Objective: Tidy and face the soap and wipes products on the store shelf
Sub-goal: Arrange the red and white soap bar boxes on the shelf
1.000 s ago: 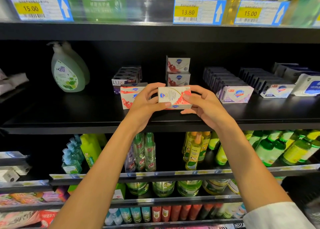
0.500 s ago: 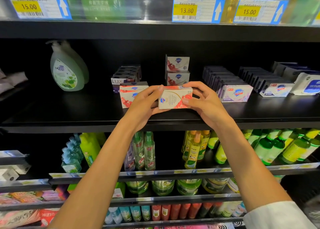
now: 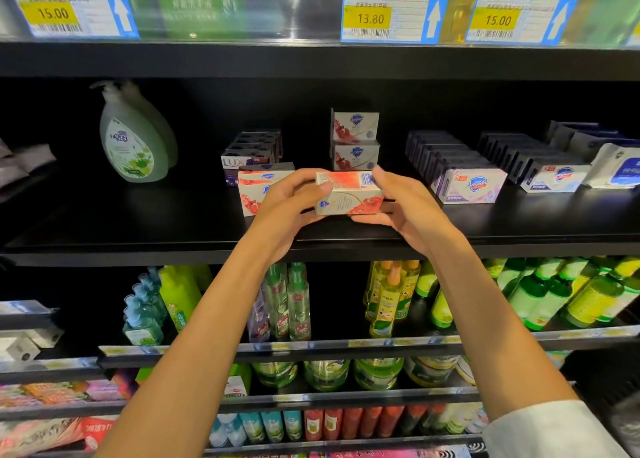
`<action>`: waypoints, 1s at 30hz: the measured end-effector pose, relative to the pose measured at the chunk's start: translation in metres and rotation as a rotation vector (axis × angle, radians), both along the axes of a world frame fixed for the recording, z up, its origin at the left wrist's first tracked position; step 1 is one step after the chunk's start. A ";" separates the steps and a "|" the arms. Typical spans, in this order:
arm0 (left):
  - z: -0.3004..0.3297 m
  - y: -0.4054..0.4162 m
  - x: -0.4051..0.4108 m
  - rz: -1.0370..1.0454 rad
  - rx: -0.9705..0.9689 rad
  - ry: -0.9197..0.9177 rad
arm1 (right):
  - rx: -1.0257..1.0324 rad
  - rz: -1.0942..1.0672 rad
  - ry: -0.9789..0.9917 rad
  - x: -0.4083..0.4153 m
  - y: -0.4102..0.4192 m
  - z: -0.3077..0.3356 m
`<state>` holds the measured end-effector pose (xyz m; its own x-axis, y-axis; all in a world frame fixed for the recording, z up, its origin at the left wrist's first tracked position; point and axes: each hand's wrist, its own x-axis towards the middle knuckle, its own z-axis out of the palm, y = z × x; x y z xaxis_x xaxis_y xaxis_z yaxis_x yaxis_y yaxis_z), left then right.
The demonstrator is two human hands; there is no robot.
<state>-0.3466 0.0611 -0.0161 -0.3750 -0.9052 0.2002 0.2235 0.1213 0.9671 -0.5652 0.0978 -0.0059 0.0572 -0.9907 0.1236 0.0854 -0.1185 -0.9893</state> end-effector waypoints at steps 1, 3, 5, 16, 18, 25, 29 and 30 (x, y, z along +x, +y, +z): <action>0.000 0.001 0.000 -0.005 -0.011 0.002 | -0.010 0.011 0.010 -0.001 0.001 0.000; -0.001 0.002 0.000 -0.021 -0.034 0.006 | -0.026 0.018 0.015 -0.004 0.001 -0.001; -0.001 0.001 0.000 -0.033 -0.055 0.007 | -0.038 0.014 0.009 -0.005 0.000 -0.003; 0.001 -0.001 -0.002 -0.050 0.146 0.072 | -0.157 -0.074 0.084 -0.008 -0.001 -0.010; 0.000 -0.002 0.000 -0.044 0.141 0.075 | -0.156 -0.059 0.110 -0.008 0.000 -0.009; -0.003 -0.002 0.003 -0.028 0.086 0.106 | -0.096 -0.039 0.009 -0.005 -0.001 -0.006; -0.003 0.000 0.003 -0.022 0.052 0.097 | -0.035 -0.007 -0.033 -0.004 -0.002 -0.004; -0.003 0.000 0.003 -0.024 0.042 0.087 | -0.028 -0.005 -0.033 -0.003 -0.001 -0.004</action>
